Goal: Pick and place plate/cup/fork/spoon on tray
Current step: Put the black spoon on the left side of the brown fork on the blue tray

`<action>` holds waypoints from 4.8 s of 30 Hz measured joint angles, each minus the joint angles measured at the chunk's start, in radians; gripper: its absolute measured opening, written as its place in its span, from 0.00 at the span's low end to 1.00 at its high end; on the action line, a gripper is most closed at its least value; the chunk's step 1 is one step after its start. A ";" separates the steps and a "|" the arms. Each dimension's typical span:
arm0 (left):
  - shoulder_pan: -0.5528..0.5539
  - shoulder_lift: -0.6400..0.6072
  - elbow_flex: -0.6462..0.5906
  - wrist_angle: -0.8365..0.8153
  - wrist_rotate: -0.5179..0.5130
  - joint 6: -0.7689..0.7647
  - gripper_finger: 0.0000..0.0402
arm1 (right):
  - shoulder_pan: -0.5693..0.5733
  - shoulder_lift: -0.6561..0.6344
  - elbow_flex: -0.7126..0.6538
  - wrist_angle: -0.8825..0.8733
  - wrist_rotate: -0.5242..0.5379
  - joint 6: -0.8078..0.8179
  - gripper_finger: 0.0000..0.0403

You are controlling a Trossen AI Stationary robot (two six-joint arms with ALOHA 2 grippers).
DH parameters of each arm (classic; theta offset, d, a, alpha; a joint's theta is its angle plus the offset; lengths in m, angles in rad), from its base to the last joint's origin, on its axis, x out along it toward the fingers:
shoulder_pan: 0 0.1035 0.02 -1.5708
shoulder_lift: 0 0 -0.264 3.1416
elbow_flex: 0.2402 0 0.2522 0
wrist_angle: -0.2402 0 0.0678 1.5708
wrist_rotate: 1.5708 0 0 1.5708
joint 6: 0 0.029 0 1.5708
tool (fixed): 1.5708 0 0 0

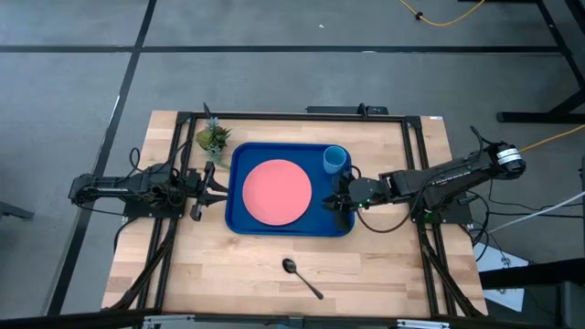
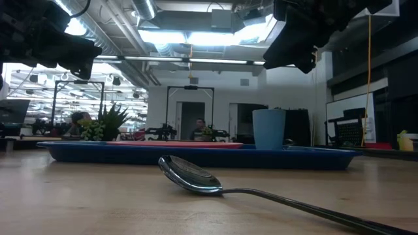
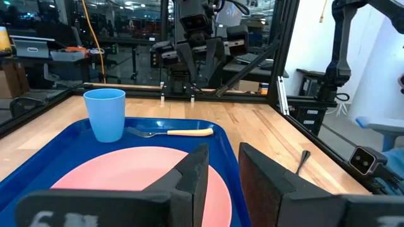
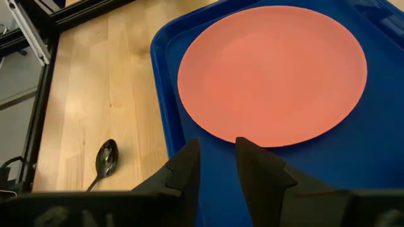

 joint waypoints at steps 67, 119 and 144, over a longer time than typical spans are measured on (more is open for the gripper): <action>0.000 0.000 0.000 -0.006 -0.026 0.000 0.20 | 0.363 1.067 1.354 -1.085 0.097 0.973 0.26; 0.000 0.000 0.000 -0.006 -0.026 0.000 0.20 | 0.393 1.170 1.253 -0.874 0.031 0.917 0.26; 0.000 0.000 0.000 -0.006 -0.026 0.000 0.20 | 0.394 1.170 1.252 -0.872 0.035 0.857 0.24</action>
